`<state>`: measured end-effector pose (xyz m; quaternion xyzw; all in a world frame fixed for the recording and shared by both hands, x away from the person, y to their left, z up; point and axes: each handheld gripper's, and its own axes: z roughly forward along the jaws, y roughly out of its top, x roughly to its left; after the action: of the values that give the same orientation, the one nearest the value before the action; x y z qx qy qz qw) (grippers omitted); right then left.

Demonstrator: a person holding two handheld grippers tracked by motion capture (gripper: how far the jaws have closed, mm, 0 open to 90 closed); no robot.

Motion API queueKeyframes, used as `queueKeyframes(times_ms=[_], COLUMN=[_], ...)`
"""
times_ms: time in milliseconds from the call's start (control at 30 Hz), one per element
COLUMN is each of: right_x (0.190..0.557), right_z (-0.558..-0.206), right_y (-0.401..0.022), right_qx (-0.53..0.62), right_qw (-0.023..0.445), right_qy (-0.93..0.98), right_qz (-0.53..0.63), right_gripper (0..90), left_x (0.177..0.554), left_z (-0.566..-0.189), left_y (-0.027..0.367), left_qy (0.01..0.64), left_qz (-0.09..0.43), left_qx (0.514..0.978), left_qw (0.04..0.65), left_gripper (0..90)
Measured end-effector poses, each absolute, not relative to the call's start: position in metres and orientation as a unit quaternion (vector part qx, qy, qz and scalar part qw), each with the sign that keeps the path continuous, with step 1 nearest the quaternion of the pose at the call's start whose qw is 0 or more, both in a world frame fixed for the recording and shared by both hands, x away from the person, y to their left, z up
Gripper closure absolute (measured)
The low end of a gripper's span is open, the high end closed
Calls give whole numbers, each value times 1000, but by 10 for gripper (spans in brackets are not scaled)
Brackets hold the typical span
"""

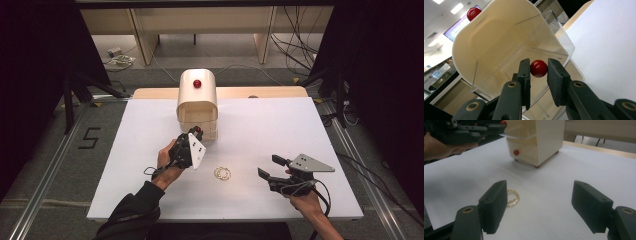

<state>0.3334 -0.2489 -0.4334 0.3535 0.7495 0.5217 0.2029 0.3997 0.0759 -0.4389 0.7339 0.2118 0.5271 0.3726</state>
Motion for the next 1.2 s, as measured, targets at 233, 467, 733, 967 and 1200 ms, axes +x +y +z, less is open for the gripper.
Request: queueKeyframes(times_ms=[233,467,733,967,1200], right_x=[333,333,334,334,334], right_z=[-433,-433,-433,-434,-434], right_y=[-249,-249,-248,-248,-248], right_qx=[353,353,353,353,354], right_qw=[203,202,202,201,201], right_qy=[750,749,750,751,750], right_qz=[522,523,522,521,521], right_gripper=[296,296,297,297,297], left_x=[398,395,396,400,406], left_z=[-437,-425,-408,-393,-379], left_y=[77,84,93,97,100], left_qy=[217,196,194,203,220], left_qz=[521,496,442,406,367], left_qx=[735,742,752,765,780], left_qw=[377,406,448,457,456], left_gripper=[725,670,475,389,332])
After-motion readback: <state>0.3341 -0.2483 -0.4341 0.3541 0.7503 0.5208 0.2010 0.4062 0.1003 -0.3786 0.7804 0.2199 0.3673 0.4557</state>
